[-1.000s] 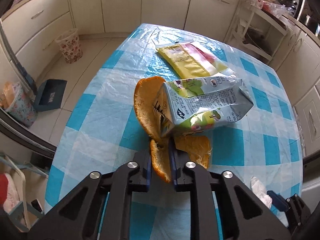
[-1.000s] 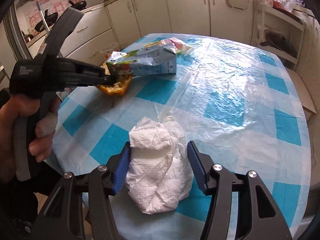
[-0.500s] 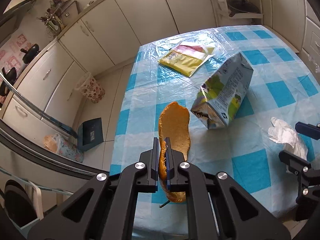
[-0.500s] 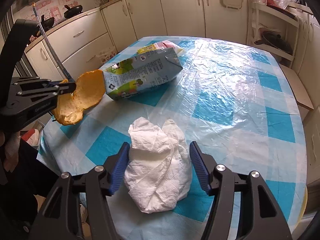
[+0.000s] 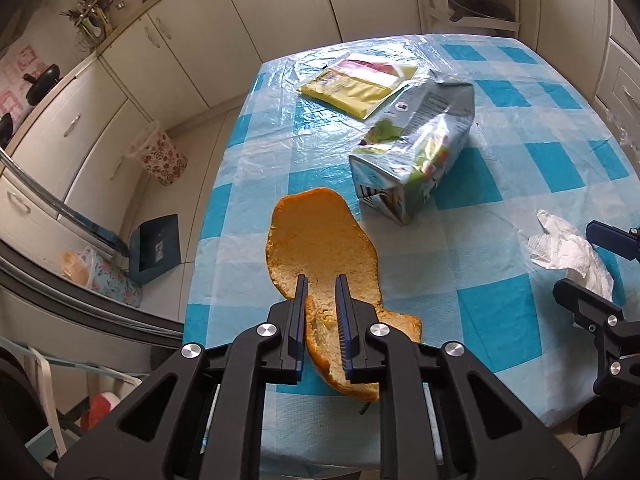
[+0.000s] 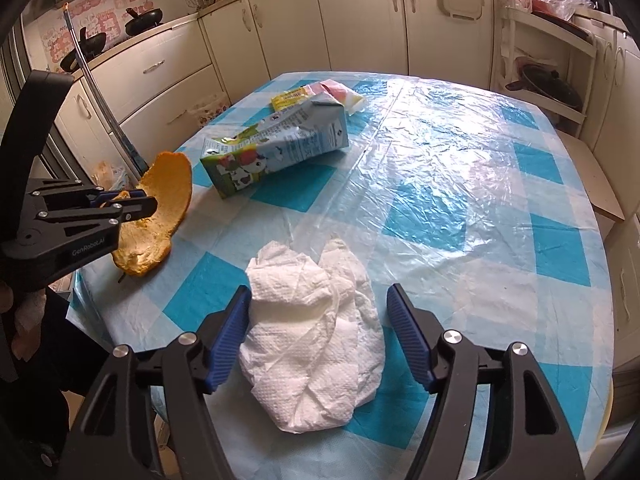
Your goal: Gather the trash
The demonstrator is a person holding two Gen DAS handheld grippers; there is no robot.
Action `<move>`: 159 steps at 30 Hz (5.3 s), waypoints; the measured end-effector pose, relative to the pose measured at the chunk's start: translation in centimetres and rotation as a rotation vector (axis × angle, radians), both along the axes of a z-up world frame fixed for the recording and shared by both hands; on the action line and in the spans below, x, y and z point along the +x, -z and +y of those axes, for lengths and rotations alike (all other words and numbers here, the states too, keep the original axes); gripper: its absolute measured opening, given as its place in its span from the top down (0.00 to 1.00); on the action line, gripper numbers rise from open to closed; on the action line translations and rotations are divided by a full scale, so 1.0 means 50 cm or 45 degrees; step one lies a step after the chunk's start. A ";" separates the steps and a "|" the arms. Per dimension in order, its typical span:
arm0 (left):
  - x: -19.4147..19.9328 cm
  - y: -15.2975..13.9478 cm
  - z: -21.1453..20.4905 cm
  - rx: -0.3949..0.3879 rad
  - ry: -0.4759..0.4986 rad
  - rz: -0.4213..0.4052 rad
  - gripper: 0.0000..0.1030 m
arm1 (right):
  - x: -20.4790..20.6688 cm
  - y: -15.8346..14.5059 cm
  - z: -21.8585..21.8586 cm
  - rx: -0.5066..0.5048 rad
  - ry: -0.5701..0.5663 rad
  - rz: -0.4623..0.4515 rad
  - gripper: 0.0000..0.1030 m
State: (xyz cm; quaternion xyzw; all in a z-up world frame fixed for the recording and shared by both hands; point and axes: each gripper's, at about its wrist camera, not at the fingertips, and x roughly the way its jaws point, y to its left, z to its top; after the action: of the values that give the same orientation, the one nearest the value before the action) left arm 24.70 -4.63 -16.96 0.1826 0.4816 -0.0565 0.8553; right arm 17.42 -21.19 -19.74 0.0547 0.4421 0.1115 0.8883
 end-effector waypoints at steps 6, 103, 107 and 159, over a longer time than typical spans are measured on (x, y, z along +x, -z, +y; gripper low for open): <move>0.004 0.007 0.001 -0.060 -0.007 0.031 0.71 | -0.001 -0.002 -0.001 0.005 0.001 -0.004 0.35; -0.230 0.063 -0.832 -0.484 0.784 0.429 0.96 | -0.221 -0.120 -0.695 0.330 1.033 -0.209 0.30; -0.234 0.106 -0.877 -0.438 0.763 0.479 0.96 | -0.212 -0.120 -0.705 0.408 1.030 -0.223 0.30; -0.052 -0.090 -0.166 -0.233 0.172 -0.091 0.17 | 0.025 -0.099 -0.366 0.231 0.561 -0.046 0.26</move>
State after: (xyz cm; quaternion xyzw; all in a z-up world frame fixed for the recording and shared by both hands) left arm 22.13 -12.93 -12.47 0.1376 0.4303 -0.1512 0.8792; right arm 18.68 -39.47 -14.82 0.2274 0.3917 -0.0450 0.8904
